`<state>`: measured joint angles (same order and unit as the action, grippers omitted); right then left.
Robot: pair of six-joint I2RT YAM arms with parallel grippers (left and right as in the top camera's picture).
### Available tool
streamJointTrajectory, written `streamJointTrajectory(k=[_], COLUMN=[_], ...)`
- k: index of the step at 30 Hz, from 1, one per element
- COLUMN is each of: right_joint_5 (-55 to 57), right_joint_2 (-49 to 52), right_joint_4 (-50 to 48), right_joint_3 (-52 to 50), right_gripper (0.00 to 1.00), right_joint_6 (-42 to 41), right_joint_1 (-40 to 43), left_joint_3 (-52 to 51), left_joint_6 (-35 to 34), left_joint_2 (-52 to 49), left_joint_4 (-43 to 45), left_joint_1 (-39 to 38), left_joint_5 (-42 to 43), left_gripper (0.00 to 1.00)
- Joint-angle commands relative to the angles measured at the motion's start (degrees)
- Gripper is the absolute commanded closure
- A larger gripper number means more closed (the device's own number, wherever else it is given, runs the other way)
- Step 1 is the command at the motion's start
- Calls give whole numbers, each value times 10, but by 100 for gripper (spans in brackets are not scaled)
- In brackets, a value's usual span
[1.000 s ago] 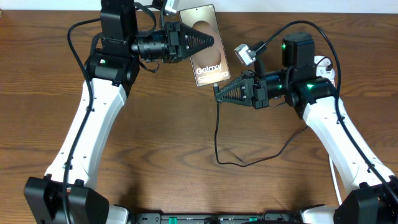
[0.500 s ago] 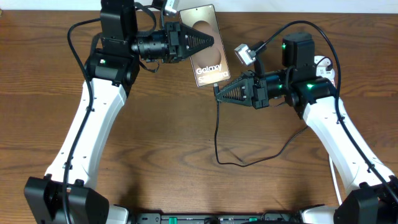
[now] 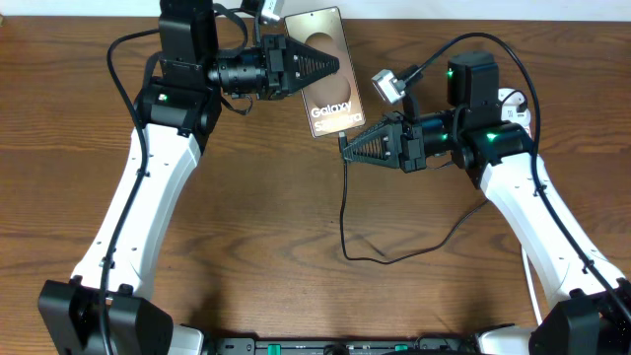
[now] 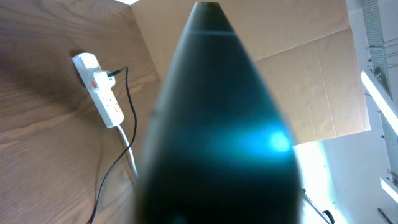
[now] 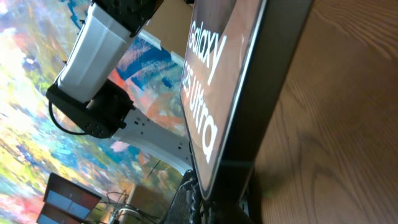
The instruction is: Plug charger to phone and switch on socket
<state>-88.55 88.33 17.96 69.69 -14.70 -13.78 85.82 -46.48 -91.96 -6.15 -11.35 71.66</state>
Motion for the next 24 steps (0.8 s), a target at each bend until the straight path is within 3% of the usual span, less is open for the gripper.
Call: streamJointTrajectory(k=[1, 24], right_joint_5=[10, 27], right_joint_2=[-7, -7], right_joint_4=[-2, -2], right_joint_3=[7, 7], right_gripper=[99, 99], right_joint_6=[-7, -7], right_joint_1=[5, 5], left_joint_3=[7, 7], left_joint_6=[-1, -1], left_joint_2=[2, 2], left_joint_4=[5, 5], left_joint_1=[-3, -3], left_joint_5=[23, 23], left_gripper=[92, 93])
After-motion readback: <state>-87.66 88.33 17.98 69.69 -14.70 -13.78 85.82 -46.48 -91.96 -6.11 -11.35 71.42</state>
